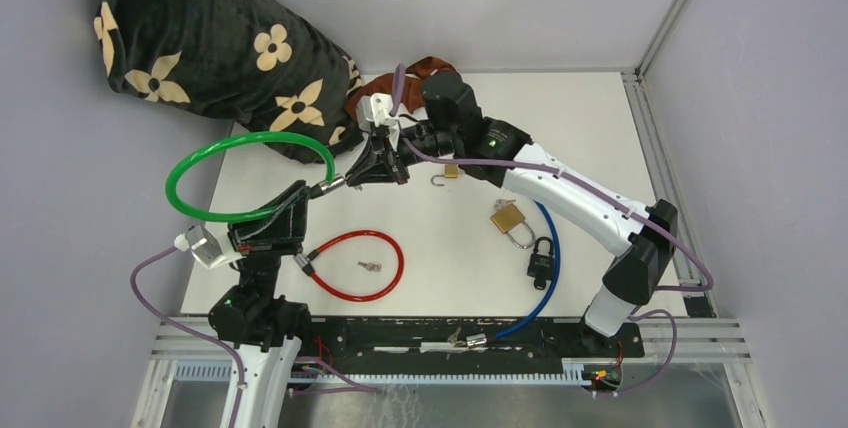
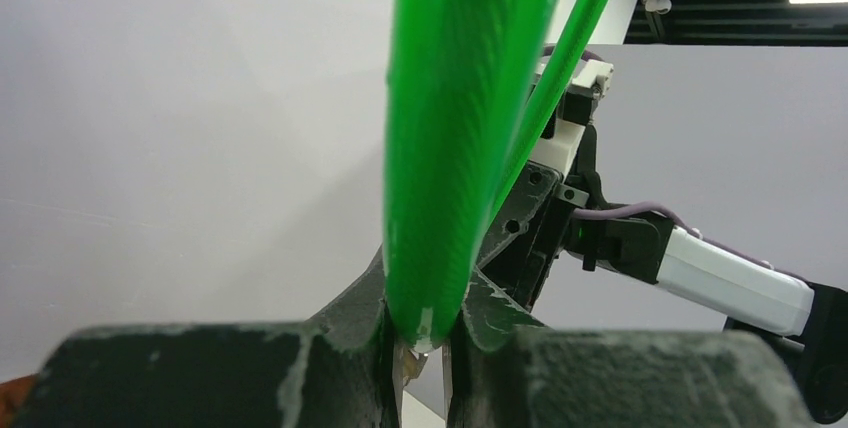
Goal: Lock with the key
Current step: Lock the lock, then place the lock at the center of the board, then place the key at the center of the board.
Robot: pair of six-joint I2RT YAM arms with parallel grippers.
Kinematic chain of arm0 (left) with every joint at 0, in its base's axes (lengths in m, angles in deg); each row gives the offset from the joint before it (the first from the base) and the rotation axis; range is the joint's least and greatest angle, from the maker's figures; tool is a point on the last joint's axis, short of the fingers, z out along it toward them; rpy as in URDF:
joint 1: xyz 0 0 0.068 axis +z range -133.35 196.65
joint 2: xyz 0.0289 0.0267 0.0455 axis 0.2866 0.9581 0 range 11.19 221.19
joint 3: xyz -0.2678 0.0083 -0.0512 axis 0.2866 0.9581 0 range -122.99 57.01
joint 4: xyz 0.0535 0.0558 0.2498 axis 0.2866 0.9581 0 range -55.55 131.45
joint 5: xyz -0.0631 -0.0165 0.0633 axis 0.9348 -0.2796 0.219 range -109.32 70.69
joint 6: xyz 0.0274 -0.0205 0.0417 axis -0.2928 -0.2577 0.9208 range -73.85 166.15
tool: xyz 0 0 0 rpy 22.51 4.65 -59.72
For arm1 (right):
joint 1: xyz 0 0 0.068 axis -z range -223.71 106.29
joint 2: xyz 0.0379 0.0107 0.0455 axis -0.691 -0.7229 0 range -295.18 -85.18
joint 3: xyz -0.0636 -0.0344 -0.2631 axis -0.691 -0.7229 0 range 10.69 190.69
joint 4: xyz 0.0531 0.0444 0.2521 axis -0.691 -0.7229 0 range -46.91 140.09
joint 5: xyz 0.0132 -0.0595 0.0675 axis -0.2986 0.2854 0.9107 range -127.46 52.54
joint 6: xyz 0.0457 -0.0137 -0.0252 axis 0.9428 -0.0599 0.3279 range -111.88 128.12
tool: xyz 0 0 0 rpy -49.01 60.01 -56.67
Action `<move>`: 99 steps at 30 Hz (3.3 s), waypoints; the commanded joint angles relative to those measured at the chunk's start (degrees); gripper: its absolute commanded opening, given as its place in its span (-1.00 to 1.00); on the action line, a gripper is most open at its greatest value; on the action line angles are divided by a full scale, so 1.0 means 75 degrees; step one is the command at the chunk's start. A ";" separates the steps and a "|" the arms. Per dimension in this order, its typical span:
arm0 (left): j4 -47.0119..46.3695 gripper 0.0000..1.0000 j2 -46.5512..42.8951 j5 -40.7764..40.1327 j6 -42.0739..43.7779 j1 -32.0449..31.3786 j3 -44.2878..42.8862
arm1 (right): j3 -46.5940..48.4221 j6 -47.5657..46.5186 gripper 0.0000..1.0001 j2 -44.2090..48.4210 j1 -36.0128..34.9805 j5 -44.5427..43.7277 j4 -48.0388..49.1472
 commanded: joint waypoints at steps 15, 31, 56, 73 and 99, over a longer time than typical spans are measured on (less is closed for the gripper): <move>0.1611 -0.95 0.0388 0.0248 -0.1350 0.0011 -0.0311 | -0.3820 -0.2059 -1.00 0.2145 -0.0901 -0.2759 0.4772; 0.0380 -0.95 0.0080 -0.0600 0.0531 0.0026 -0.0400 | -0.6082 -0.2534 -1.00 0.3081 0.0339 -0.2006 0.4778; 0.5802 -0.95 0.1575 0.1017 1.0175 -0.0148 -0.1082 | -0.8223 -0.1744 -1.00 0.5293 0.0999 -0.4389 0.4052; 0.3058 -0.95 0.6848 0.1399 1.6447 -0.0698 -0.0912 | -0.9565 -0.1356 -1.00 0.6526 0.0998 -0.5000 0.3920; 1.1702 0.99 0.5631 0.1418 2.0123 -0.0690 -0.2576 | -0.4312 0.1508 -0.80 -0.1549 0.0195 -0.4126 0.3608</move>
